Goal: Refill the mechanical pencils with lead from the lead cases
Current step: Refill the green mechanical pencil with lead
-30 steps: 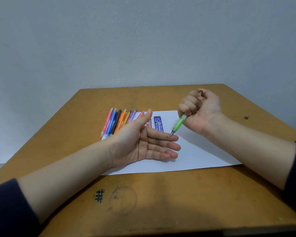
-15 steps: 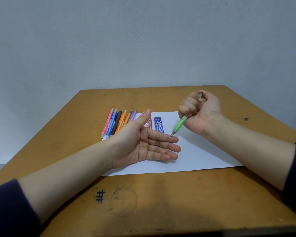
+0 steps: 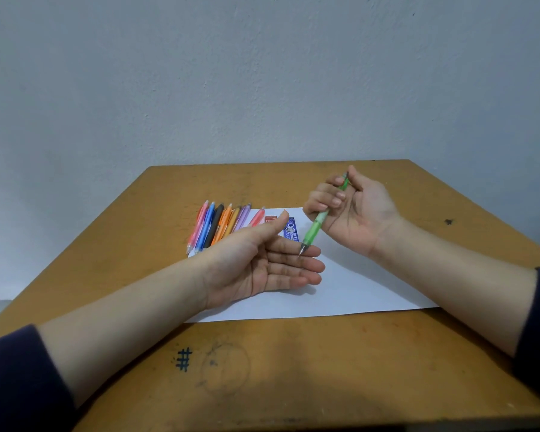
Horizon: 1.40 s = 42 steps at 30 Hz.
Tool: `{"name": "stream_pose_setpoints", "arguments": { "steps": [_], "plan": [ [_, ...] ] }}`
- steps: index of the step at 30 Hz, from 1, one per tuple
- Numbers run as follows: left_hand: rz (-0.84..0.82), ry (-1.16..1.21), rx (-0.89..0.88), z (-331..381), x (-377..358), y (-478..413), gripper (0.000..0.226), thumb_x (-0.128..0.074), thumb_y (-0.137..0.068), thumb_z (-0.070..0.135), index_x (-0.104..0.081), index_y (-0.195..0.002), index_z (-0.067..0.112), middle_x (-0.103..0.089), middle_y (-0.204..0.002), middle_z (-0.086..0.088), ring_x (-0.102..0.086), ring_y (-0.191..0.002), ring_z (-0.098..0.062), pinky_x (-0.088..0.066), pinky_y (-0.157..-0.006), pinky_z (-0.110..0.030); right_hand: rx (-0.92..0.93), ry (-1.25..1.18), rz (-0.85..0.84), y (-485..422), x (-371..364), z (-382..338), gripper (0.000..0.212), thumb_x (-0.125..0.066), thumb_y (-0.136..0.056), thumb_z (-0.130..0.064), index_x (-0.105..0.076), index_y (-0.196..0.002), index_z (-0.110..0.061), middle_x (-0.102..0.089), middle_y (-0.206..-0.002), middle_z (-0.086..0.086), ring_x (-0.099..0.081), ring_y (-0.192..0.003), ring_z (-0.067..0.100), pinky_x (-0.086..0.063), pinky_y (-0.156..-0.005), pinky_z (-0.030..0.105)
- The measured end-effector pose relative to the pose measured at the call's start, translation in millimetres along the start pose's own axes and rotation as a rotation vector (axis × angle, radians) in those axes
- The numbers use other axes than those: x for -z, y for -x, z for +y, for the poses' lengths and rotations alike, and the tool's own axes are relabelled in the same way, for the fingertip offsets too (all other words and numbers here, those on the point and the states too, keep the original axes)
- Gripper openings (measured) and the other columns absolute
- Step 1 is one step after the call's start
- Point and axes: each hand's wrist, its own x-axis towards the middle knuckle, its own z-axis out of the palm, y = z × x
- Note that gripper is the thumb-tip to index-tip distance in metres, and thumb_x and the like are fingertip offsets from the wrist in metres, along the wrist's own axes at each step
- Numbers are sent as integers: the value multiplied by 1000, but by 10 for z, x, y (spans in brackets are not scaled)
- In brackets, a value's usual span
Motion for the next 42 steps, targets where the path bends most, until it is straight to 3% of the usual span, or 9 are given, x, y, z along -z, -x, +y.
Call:
{"name": "stream_pose_setpoints", "arguments": {
  "steps": [6, 10, 17, 20, 24, 28, 31, 35, 42],
  "plan": [
    [39, -29, -87, -28, 21, -13, 33, -64, -72, 21, -71, -92, -4, -72, -86, -19, -72, -71, -21, -59, -64, -24, -21, 304, -14, -13, -1, 41, 45, -26, -101, -42, -43, -71, -14, -41, -57, 2, -46, -57, 19, -39, -61, 32],
    [77, -13, -157, -25, 57, -16, 33, -66, -72, 17, -70, -97, -4, -72, -87, -17, -71, -72, -19, -58, -62, -20, -50, 585, -19, 27, -5, 62, 27, -46, -94, -33, -64, -93, -12, -57, -78, 6, -55, -74, 20, -48, -70, 33],
    [145, -13, -245, -19, 57, -15, 29, -67, -71, 18, -73, -92, -1, -72, -86, -18, -71, -73, -19, -58, -62, -20, 3, 789, -97, 78, -25, 80, 21, -52, -91, -7, -67, -107, -8, -59, -74, 3, -60, -66, 15, -49, -59, 25],
    [194, -81, -311, -36, 47, -35, 22, -65, -80, 13, -72, -93, -3, -73, -87, -20, -71, -75, -20, -58, -65, -21, 21, 788, -58, 47, -12, 50, 21, -52, -92, -6, -68, -106, -8, -60, -75, 3, -56, -71, 15, -45, -70, 26],
    [390, -533, -510, -74, 95, -94, 15, -64, -89, 10, -73, -100, 3, -75, -86, -6, -71, -76, -14, -57, -76, -23, 56, 807, 30, 12, 17, -35, 19, -52, -92, -4, -67, -104, -5, -60, -69, 3, -52, -69, 14, -43, -73, 26],
    [435, -1038, -701, -86, 161, -102, 22, -64, -90, 17, -72, -110, 20, -64, -100, 24, -52, -95, 23, -37, -88, 1, 60, 961, 123, -10, 43, -125, 18, -54, -90, -1, -67, -102, -1, -60, -65, 5, -48, -61, 14, -40, -63, 25],
    [441, -1259, -765, -74, 216, -126, 34, -62, -91, 22, -63, -125, 22, -60, -119, 18, -40, -113, 18, -26, -98, 0, 69, 1164, 188, -22, 63, -183, 21, -58, -89, 1, -65, -108, 0, -60, -65, 7, -46, -56, 14, -39, -56, 22],
    [485, -1627, -537, -70, 308, -186, 65, -46, -94, 50, -27, -150, 23, -24, -157, 6, -12, -145, -8, -6, -117, -24, 151, 1711, 209, -23, 101, -314, 50, -65, -88, -9, -49, -135, -12, -60, -75, 8, -48, -57, 13, -40, -60, 25],
    [485, -1833, -230, -84, 440, -235, 84, -15, -87, 72, 7, -153, 24, 12, -160, 2, 16, -146, -11, 8, -119, -37, 133, 2282, 274, -53, 149, -511, 55, -73, -81, -23, -54, -133, -22, -57, -89, -2, -49, -73, 9, -31, -52, 16]
  ]
}}
